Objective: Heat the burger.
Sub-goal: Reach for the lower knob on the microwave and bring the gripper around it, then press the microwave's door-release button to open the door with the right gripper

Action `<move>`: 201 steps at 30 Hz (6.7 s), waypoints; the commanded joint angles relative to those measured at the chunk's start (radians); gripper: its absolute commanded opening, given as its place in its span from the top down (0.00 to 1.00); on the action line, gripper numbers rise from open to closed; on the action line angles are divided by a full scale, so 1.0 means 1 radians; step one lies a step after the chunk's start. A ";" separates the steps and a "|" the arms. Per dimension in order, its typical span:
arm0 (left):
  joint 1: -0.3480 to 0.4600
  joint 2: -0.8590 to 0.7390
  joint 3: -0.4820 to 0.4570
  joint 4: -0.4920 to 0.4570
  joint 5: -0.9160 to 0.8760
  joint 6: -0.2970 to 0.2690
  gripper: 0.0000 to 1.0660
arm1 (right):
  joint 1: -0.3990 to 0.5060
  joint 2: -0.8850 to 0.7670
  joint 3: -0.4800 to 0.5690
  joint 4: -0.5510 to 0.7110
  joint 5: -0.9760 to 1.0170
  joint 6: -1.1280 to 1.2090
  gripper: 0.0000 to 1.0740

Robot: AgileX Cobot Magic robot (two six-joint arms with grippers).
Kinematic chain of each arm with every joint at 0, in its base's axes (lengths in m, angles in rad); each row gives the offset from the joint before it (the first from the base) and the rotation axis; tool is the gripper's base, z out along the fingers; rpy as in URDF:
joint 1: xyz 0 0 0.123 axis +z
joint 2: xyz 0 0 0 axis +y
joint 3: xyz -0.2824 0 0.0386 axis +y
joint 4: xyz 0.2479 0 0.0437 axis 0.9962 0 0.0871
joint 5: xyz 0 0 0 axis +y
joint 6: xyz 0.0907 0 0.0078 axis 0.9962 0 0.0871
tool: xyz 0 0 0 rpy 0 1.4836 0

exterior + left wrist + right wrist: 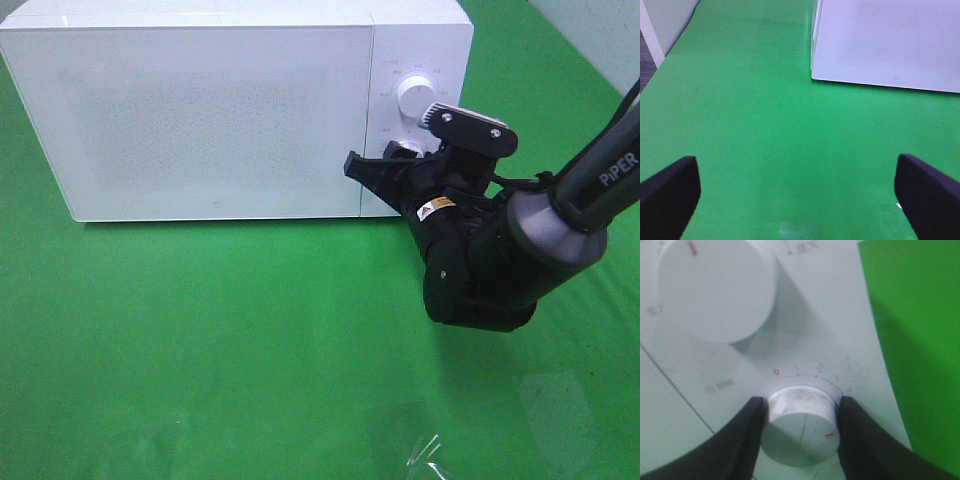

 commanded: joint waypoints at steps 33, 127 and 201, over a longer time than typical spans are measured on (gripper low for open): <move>0.002 -0.017 0.003 0.000 -0.013 -0.006 0.08 | 0.007 -0.010 -0.023 -0.268 -0.209 1.234 0.99; 0.002 -0.017 0.003 0.000 -0.013 -0.006 0.08 | -0.184 -1.208 0.137 -0.516 1.885 -0.365 0.29; 0.002 -0.014 0.003 0.004 -0.013 -0.006 0.08 | -0.619 -1.927 0.246 -0.609 1.899 -0.295 0.29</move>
